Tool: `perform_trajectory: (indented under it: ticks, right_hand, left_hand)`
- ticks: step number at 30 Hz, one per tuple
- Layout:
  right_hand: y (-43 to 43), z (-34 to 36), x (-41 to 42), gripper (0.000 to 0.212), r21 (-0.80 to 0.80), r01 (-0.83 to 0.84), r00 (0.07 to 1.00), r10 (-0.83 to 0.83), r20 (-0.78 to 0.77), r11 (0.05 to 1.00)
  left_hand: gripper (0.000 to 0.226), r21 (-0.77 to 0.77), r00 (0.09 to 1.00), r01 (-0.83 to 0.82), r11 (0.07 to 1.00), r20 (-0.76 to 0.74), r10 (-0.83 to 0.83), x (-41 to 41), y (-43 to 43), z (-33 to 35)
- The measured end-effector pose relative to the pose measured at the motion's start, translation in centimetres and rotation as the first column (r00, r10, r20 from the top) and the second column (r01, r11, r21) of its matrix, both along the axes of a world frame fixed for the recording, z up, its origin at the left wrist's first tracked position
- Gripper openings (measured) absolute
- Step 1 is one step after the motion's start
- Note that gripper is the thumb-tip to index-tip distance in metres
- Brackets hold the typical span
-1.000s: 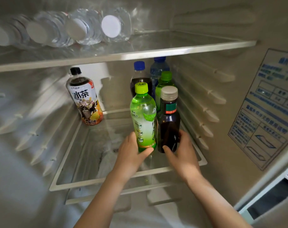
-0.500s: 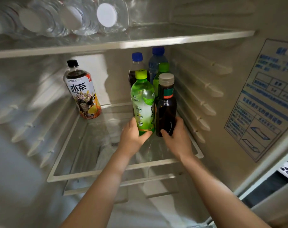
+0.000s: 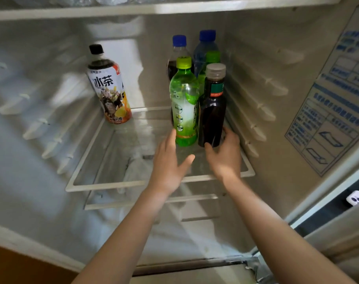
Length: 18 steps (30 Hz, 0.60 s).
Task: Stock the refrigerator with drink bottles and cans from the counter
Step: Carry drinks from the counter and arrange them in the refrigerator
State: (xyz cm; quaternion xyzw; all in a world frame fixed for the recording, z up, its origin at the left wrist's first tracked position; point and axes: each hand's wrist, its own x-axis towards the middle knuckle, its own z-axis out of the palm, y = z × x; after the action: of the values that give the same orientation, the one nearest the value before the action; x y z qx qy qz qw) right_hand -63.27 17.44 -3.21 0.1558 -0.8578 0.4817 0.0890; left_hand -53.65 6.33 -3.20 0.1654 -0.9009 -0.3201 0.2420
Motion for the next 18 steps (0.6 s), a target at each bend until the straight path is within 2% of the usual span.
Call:
perform_trajectory:
  ticks: [4,7,9,11,13,16,18]
  right_hand:
    - [2.3,-1.0,4.1,0.05,-0.109,-0.094,0.985,0.076,-0.153,0.99]
    - [5.3,-2.4,7.9,0.037,-0.176,-0.155,0.959,0.105,-0.262,0.972]
    - [7.3,-3.9,10.3,0.028,-0.136,-0.18,0.949,0.136,-0.283,0.974]
    - [9.3,-5.8,12.5,0.021,-0.079,-0.169,0.967,0.15,-0.206,0.982]
    - [11.5,-8.4,15.0,0.019,-0.011,-0.11,0.992,0.109,-0.068,0.994]
    - [15.4,-13.1,19.5,0.02,0.153,-0.035,0.985,0.008,0.175,0.988]
    - [18.2,-16.2,23.2,0.022,0.26,0.004,0.911,-0.11,0.398,0.966]
  left_hand:
    - [0.053,-0.084,0.958,0.073,0.994,-0.272,-0.093,5.8,2.7,-0.8]
    - [0.035,-0.043,0.942,0.178,0.983,-0.281,-0.183,9.5,4.6,-2.3]
    - [0.03,0.012,0.951,0.233,0.972,-0.213,-0.225,11.0,5.3,-3.9]
    - [0.025,0.148,0.957,0.285,0.947,-0.101,-0.272,11.8,5.7,-5.7]
    - [0.02,0.329,0.928,0.332,0.884,0.054,-0.369,12.3,5.9,-8.1]
    - [0.025,0.489,0.784,0.38,0.785,0.28,-0.554,13.0,6.3,-12.7]
    - [0.02,0.491,0.654,0.417,0.765,0.423,-0.628,13.6,7.1,-16.1]
